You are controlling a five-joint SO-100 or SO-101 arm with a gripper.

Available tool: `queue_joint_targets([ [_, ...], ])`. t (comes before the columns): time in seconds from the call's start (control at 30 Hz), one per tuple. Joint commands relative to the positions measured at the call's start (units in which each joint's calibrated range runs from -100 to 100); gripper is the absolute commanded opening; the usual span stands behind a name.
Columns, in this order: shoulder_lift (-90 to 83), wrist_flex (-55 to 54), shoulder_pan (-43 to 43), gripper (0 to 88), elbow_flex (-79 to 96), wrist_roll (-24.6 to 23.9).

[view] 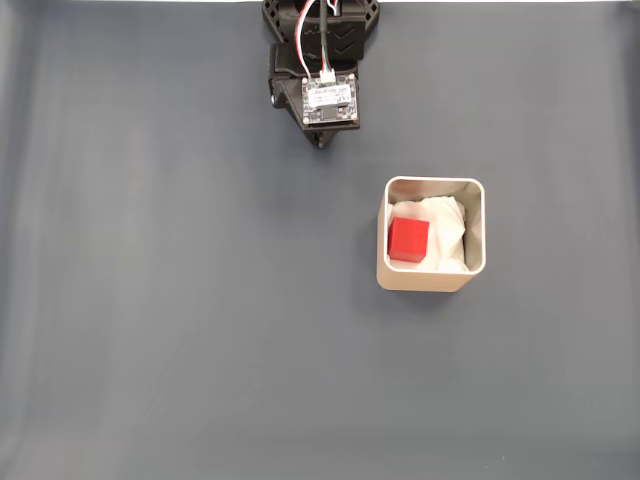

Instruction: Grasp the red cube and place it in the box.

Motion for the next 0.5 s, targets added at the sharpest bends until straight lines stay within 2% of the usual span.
queue_joint_targets([
  [0.0,-1.8,0.8,1.2,0.8,0.6,-0.6],
  [0.17,-1.8,0.8,1.3,0.8,0.6,-0.4],
  [0.3,-1.8,1.3,1.2,0.8,0.6,2.9],
  [0.47,-1.8,1.4,1.2,0.8,0.6,2.9],
])
